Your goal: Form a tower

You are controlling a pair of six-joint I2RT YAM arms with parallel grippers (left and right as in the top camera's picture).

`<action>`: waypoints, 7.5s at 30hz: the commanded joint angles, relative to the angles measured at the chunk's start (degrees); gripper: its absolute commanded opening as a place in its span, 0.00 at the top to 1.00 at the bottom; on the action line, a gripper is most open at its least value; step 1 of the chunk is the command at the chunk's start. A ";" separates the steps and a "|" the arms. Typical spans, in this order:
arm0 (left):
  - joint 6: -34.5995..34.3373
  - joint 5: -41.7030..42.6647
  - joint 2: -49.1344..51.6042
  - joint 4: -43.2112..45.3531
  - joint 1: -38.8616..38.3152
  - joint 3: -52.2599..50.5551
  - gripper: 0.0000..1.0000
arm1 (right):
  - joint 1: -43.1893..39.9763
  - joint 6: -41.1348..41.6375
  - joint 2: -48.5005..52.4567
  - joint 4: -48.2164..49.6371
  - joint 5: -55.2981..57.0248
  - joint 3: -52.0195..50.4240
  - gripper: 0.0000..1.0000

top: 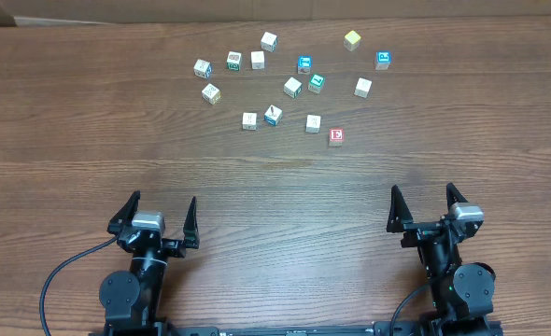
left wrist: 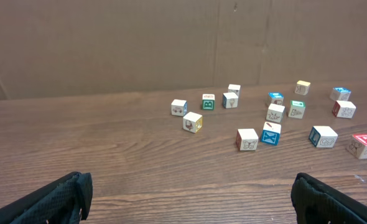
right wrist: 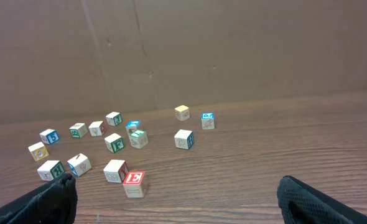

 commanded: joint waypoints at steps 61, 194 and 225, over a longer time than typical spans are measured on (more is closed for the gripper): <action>-4.13 9.97 6.62 -9.86 -0.37 17.81 0.00 | -0.22 -0.02 -0.46 0.17 0.17 -0.59 0.00; -37.70 -17.00 144.61 -58.60 -29.24 129.35 0.65 | -0.22 -0.02 -0.46 0.17 0.15 -0.59 0.00; -33.24 -9.70 144.61 -61.68 -29.24 129.35 0.59 | -0.22 -0.02 -0.46 0.17 0.15 -0.59 0.00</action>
